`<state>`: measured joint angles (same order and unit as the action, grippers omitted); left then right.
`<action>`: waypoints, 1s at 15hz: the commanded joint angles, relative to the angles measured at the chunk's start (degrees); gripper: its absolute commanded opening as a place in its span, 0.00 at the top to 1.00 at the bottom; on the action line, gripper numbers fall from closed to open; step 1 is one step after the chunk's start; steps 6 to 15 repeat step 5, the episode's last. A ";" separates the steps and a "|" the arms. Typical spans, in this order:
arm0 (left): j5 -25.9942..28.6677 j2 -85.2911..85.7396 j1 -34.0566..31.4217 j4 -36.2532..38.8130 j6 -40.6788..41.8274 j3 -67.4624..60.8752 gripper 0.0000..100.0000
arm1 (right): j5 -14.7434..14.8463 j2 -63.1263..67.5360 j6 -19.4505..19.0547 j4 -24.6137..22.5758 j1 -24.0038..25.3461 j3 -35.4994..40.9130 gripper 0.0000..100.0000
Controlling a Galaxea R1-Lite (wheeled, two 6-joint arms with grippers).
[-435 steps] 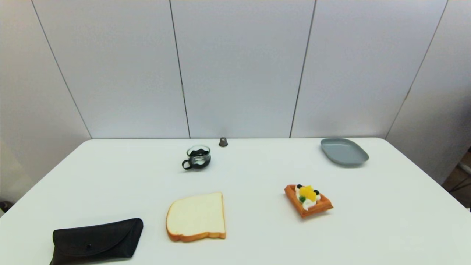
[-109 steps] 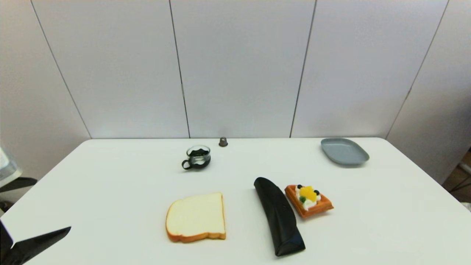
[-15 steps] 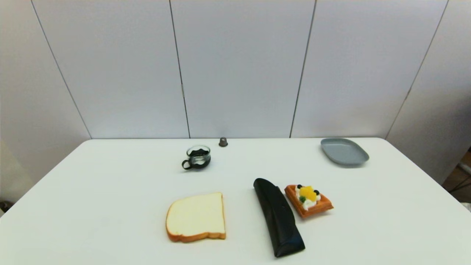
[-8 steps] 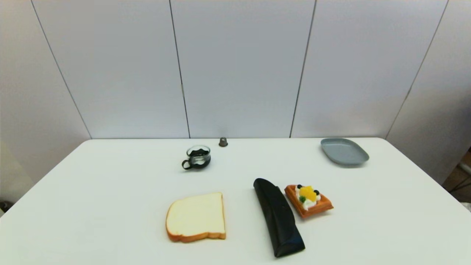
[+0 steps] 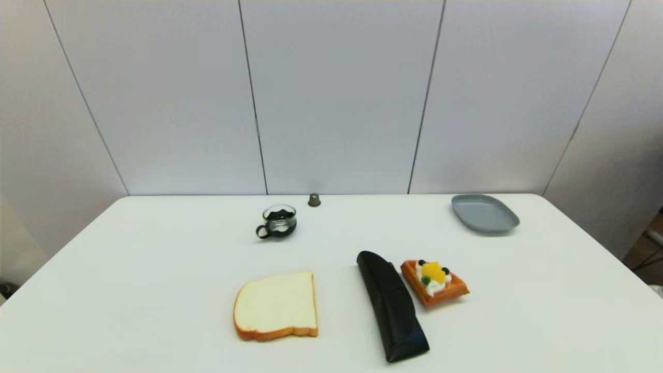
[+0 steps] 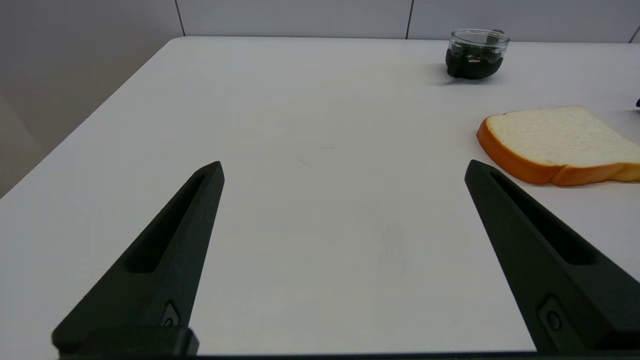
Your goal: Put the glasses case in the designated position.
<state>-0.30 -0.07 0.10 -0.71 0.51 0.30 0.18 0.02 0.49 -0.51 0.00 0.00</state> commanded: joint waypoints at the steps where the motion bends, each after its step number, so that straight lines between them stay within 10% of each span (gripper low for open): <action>1: -0.05 0.07 -0.01 0.00 0.02 0.05 0.00 | -0.01 0.06 -0.14 -0.02 0.00 0.00 0.00; 15: -0.05 0.07 -0.01 0.00 0.02 -0.04 0.00 | -0.01 0.06 -0.14 -0.02 0.00 0.00 0.00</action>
